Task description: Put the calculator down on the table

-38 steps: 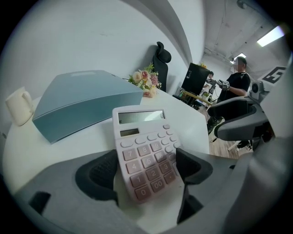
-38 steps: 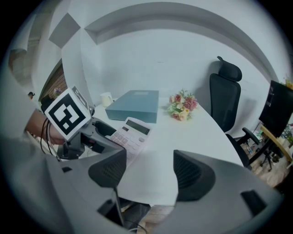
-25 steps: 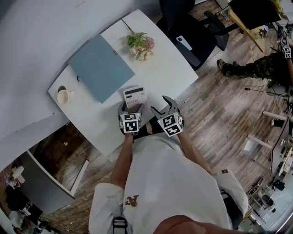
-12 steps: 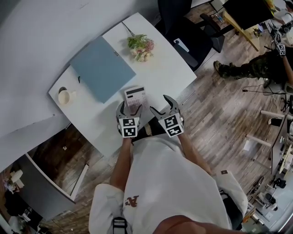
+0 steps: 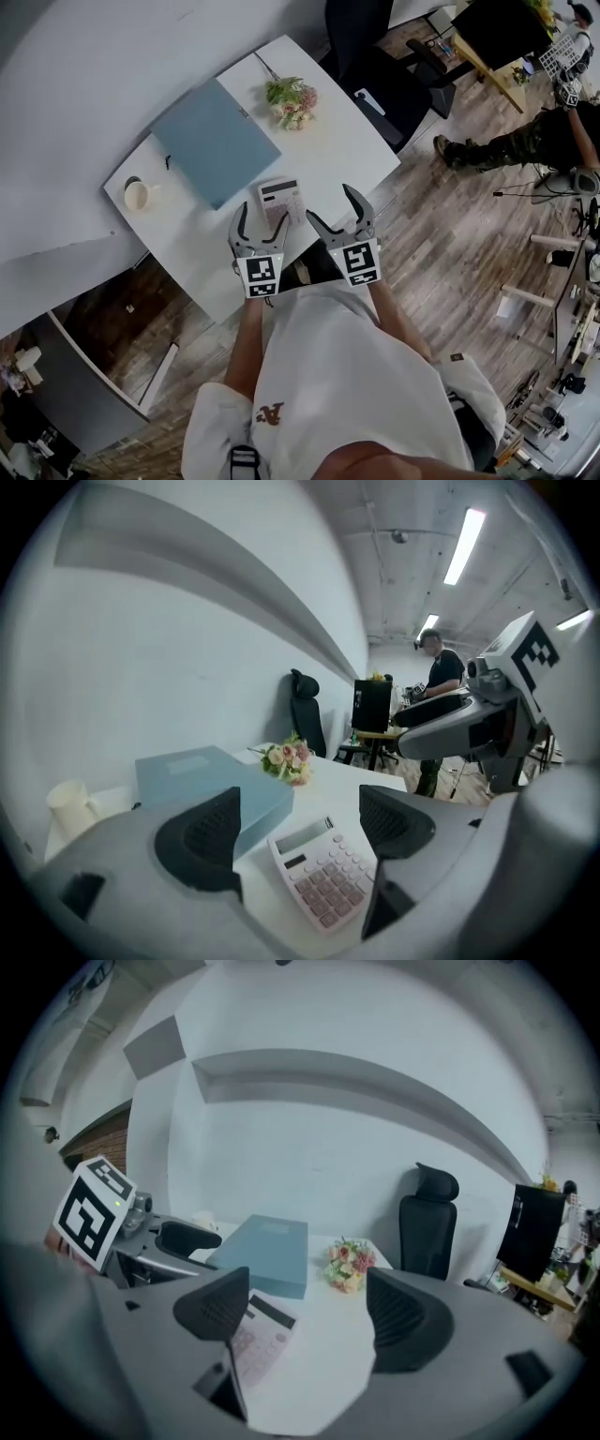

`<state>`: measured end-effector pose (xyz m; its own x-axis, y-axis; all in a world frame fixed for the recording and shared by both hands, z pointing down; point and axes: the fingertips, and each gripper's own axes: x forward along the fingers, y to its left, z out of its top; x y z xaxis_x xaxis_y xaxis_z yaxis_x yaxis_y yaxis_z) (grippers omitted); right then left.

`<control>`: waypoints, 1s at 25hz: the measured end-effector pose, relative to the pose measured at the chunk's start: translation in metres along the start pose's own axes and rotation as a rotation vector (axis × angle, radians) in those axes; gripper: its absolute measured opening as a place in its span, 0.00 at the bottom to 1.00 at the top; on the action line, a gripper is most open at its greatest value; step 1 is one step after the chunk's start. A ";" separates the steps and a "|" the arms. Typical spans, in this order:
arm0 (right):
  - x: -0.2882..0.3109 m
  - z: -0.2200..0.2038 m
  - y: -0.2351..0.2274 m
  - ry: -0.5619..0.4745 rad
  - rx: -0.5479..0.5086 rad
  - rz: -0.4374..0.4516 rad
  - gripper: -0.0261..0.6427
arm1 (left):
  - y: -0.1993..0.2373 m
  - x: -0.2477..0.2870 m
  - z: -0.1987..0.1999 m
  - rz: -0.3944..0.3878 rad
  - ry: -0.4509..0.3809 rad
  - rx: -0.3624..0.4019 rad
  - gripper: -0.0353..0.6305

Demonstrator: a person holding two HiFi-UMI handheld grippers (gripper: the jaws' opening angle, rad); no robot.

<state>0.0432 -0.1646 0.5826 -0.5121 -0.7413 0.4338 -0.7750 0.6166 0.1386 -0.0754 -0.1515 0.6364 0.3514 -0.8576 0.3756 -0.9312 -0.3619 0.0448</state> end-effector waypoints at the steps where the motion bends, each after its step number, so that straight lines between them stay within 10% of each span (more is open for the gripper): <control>1: -0.002 0.009 0.000 -0.022 -0.008 0.002 0.63 | 0.002 -0.005 0.011 0.011 -0.033 0.010 0.66; 11: -0.039 0.075 -0.012 -0.205 -0.049 0.032 0.63 | -0.003 -0.058 0.114 0.140 -0.274 0.096 0.66; 25: -0.123 0.097 -0.018 -0.362 -0.066 0.132 0.62 | -0.061 -0.139 0.152 0.337 -0.335 0.146 0.67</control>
<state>0.0845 -0.1108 0.4407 -0.7126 -0.6926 0.1116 -0.6741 0.7201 0.1643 -0.0530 -0.0661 0.4412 0.0678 -0.9973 0.0275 -0.9834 -0.0715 -0.1665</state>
